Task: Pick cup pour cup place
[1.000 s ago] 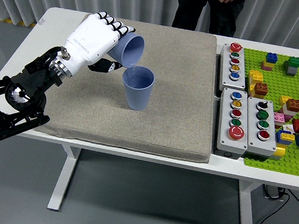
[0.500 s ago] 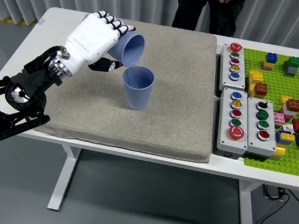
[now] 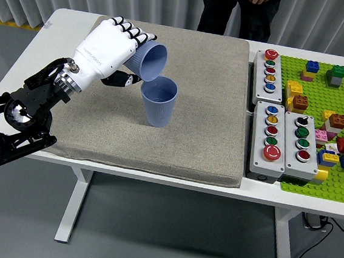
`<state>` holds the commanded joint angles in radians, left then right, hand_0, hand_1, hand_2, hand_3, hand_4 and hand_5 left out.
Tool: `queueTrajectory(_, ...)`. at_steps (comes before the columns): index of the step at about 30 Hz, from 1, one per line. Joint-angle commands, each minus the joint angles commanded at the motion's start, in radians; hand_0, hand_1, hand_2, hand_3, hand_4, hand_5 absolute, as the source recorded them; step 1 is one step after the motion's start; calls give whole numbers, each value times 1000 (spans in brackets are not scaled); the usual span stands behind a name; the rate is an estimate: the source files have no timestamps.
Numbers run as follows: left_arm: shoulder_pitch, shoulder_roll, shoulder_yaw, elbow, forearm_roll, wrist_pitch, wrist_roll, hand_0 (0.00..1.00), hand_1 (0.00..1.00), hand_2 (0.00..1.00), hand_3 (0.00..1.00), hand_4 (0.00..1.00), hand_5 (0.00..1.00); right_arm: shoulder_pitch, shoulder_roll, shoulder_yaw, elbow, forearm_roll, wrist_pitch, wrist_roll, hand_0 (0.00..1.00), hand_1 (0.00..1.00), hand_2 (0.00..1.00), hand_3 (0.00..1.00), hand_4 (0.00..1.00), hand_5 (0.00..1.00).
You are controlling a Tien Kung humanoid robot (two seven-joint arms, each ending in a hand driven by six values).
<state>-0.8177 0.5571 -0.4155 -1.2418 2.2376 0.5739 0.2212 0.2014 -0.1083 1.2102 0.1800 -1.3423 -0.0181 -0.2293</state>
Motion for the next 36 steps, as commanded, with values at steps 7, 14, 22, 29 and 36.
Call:
queueTrajectory(7, 64, -17, -91, -15, -210, 54, -50, 603, 554, 541, 544, 664, 213, -1, 1, 0, 0, -3, 0, -1, 690, 657, 573, 582, 2, 2)
queueTrajectory(14, 134, -40, -189, -22, -504, 72, -151, 603, 553, 541, 543, 665, 214, 0, 1, -2, 0, -1, 0, -1, 688, 657, 574, 582, 2, 2)
queueTrajectory(22, 221, -116, -312, -5, -833, 72, -310, 597, 551, 534, 541, 670, 220, 4, 1, -5, 0, 1, 0, -1, 690, 657, 573, 581, 2, 2)
queueTrajectory(29, 305, -223, -412, 61, -1129, 72, -338, 597, 552, 537, 542, 669, 222, 3, 2, -9, 0, 2, 0, -1, 689, 657, 574, 582, 2, 2)
queueTrajectory(36, 359, -283, -412, 124, -1190, 72, -358, 598, 553, 537, 542, 669, 227, 0, 2, -18, 0, 10, -1, 0, 689, 657, 573, 582, 2, 2)
